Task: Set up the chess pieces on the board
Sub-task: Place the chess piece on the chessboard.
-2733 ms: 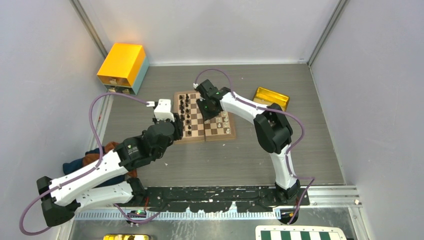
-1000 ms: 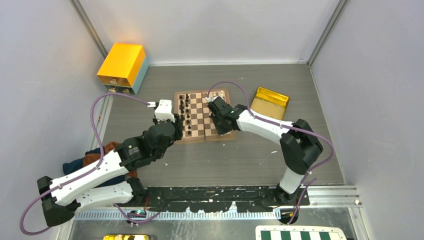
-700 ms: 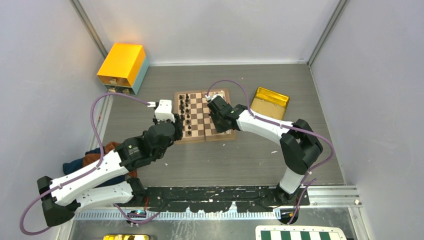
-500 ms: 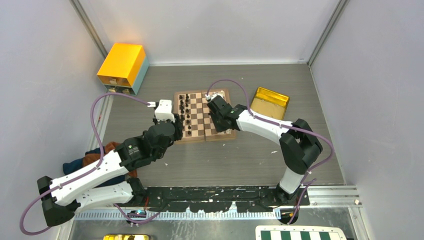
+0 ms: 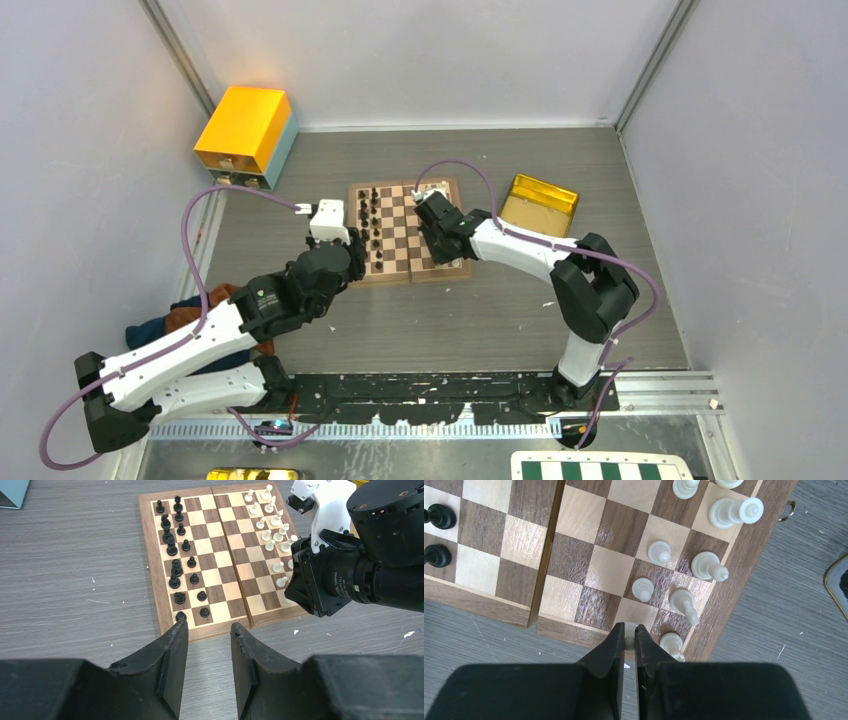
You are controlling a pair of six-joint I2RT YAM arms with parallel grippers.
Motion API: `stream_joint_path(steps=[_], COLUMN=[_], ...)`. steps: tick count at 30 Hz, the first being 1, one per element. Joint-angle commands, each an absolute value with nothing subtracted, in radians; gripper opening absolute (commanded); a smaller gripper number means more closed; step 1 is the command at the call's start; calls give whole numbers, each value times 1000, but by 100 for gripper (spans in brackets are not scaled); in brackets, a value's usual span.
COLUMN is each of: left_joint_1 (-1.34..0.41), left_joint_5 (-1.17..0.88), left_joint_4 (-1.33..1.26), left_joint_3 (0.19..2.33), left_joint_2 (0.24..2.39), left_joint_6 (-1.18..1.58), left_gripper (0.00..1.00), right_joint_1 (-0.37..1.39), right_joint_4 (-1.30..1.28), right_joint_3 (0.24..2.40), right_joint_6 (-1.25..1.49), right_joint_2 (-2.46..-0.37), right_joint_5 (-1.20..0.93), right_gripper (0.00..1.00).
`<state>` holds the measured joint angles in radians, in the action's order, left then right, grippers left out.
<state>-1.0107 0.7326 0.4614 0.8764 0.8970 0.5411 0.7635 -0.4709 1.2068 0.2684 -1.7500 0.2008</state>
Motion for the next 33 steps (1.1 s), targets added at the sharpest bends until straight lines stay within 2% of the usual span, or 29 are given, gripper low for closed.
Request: stream_joint_path(steps=[1,12,15,19,23,33], left_joint_1=[-1014,-1014,-1014,-1014,-1014,-1014], left_joint_5=[751,751,751,750,749,750], left_joint_4=[428,426,425,423,419,429], left_joint_3=[899,897,899,897,899,928], left_joint_2=[891,893,894,894,900,904], left_joint_6=[535,532,529,531,529,524], left_gripper=[38,38,38,39,39,39], right_joint_1=[757,753,753,753,753,754], right_joint_4=[-424,-414,-415,-416,-423,-492], right_joint_3=[1206,1199,1201,1203,1210,1258], right_joint_6=[280,287,287,285,281,276], right_joint_2=[-1756,-1766,-1766,-1757,-1748,-1673], right_joint_5=[209,204,201,204,208,202], right_gripper=[1,3,10,28,38,41])
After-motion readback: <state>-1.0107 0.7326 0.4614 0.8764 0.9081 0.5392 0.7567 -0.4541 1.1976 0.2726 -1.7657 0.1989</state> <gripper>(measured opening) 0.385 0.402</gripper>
